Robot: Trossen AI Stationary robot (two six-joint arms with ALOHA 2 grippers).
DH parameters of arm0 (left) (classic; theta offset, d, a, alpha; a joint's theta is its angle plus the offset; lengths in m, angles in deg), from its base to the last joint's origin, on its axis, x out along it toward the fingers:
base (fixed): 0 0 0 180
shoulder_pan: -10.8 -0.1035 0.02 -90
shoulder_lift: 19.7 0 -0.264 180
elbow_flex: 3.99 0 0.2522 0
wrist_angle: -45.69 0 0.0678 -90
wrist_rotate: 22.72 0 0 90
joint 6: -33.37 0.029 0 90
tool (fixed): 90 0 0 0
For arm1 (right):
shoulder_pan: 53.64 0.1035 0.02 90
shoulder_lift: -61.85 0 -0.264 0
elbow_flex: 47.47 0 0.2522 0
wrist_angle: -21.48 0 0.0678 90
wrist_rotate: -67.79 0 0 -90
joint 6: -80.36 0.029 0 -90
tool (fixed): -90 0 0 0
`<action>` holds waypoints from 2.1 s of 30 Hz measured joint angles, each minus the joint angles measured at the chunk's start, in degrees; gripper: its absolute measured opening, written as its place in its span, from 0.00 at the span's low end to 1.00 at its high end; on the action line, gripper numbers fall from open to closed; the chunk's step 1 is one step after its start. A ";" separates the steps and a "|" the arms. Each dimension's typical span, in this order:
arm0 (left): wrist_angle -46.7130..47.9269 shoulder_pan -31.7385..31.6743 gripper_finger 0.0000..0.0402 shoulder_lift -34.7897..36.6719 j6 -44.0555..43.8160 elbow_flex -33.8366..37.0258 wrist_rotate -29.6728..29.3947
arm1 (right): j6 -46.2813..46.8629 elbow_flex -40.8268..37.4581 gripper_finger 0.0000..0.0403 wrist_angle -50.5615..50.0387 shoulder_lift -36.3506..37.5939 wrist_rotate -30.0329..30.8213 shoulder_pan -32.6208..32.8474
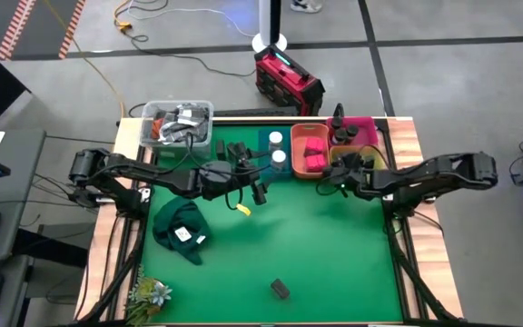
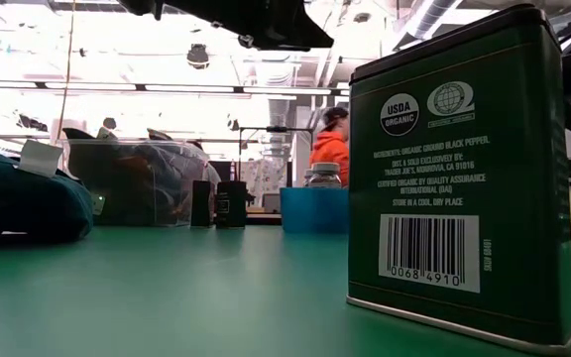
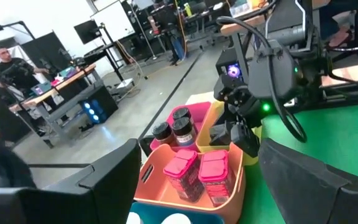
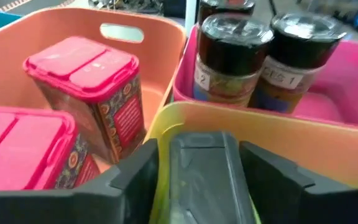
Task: Sort spices by type
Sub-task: Put the black seasoning can into the yellow bin
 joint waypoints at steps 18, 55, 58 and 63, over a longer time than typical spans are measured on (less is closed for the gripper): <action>3.25 0.09 0.77 0.00 -0.86 0.00 -0.02 | -5.12 -0.02 0.78 -3.83 10.17 -3.36 -0.61; 45.71 -0.28 0.71 5.82 -4.23 -1.36 33.25 | -37.77 12.98 0.78 -15.84 28.06 -3.17 13.28; 39.75 6.21 0.71 3.21 -7.47 -1.36 31.69 | -36.18 12.98 0.78 -17.50 28.62 -3.27 11.13; 34.41 12.27 0.70 -4.23 -10.63 -3.52 31.13 | -33.93 12.98 0.78 -17.69 28.70 -4.98 9.84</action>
